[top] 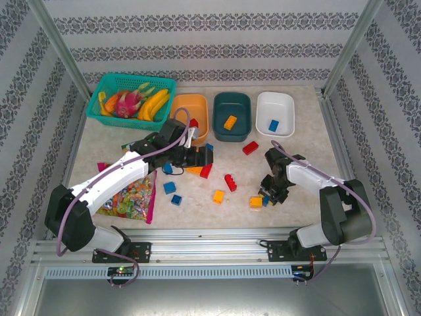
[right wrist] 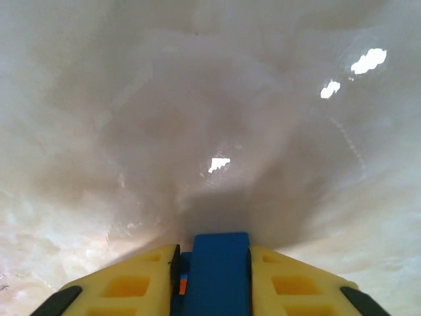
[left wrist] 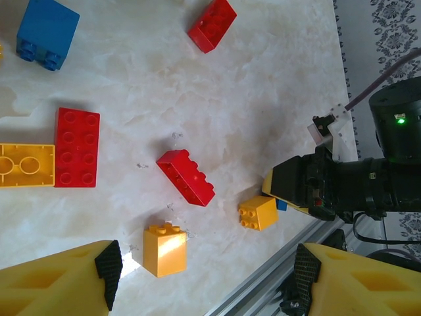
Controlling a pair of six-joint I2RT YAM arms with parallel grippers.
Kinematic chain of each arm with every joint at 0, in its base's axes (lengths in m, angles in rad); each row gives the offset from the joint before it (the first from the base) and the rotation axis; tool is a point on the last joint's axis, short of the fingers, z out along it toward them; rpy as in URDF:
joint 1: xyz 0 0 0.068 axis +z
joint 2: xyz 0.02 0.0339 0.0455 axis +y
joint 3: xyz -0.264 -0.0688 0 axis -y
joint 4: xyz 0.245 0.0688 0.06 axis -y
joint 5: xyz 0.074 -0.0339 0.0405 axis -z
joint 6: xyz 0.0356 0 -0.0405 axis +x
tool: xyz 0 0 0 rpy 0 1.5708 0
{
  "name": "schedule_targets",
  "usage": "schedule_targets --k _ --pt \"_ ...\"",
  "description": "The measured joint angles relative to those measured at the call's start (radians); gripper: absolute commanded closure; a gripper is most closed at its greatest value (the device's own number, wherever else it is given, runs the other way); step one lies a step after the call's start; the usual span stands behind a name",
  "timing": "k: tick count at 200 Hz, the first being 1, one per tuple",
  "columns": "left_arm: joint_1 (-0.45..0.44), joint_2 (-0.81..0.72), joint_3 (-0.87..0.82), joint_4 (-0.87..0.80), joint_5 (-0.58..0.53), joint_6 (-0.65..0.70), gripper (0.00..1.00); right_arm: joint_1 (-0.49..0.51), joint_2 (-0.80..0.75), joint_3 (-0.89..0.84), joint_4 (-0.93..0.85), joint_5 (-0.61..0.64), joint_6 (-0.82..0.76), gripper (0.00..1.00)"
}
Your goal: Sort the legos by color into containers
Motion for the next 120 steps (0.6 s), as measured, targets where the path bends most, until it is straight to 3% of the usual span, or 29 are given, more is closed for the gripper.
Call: schedule_targets --k 49,90,120 --pt "-0.005 0.004 0.010 0.035 0.000 -0.027 0.28 0.006 -0.032 0.096 -0.050 0.066 -0.031 0.81" --pt "-0.005 0.068 0.111 0.088 0.000 -0.084 0.26 -0.004 -0.018 0.403 -0.076 0.151 -0.143 0.81" --pt "0.007 0.150 0.210 0.148 0.011 -0.117 0.26 -0.043 0.100 0.633 -0.044 0.173 -0.234 0.81"
